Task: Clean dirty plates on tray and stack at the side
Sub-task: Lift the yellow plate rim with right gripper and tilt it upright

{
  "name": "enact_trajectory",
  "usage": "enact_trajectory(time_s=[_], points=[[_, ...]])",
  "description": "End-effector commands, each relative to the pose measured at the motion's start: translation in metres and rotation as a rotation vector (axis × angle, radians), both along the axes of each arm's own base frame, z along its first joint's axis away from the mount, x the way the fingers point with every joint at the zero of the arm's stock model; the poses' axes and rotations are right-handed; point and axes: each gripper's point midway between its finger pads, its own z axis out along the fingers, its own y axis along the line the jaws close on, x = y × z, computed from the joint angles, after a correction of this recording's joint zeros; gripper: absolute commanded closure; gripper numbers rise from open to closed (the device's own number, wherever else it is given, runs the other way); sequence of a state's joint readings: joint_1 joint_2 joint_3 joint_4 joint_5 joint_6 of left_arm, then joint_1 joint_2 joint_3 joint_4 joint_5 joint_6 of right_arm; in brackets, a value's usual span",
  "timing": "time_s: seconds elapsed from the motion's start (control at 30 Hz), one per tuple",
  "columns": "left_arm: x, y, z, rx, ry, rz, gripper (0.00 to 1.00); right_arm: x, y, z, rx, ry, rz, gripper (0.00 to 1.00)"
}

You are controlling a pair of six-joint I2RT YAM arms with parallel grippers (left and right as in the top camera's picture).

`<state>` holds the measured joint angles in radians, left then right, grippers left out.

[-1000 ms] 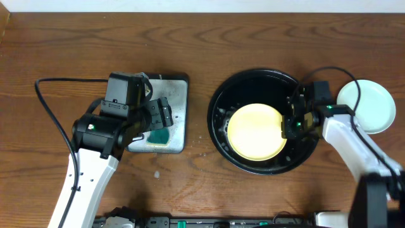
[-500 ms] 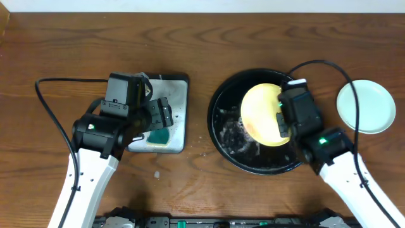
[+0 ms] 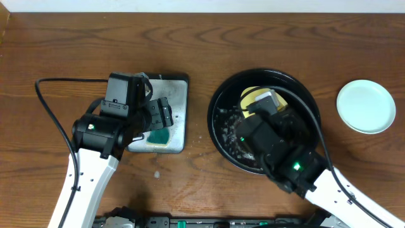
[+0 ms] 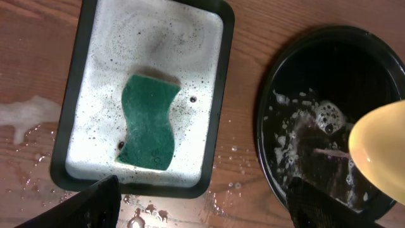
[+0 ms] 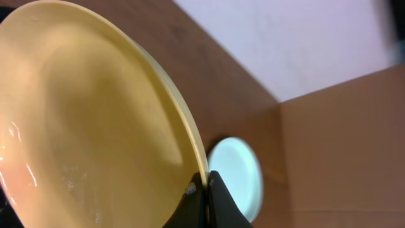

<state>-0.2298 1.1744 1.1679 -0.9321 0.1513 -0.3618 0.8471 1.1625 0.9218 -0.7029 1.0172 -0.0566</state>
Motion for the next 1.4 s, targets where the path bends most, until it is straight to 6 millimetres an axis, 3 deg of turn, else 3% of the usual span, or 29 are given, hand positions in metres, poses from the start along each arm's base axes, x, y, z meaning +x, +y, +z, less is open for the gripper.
enact_trajectory(time_s=[0.0,0.47,0.8,1.37], points=[[0.003,0.002,0.008,0.0,-0.021,0.002,0.16,-0.006,-0.006,0.033,-0.132,-0.119,-0.035,0.99],[0.003,0.002,0.008,0.0,-0.021,0.002,0.16,-0.017,0.02,0.05,-0.222,-0.178,0.051,0.99],[0.003,0.002,0.008,0.0,-0.021,0.002,0.16,-0.013,0.026,0.064,-0.244,-0.215,0.052,0.99],[0.003,0.002,0.008,0.0,-0.021,0.002,0.16,-0.013,0.025,0.067,-0.249,-0.227,0.039,0.99]])
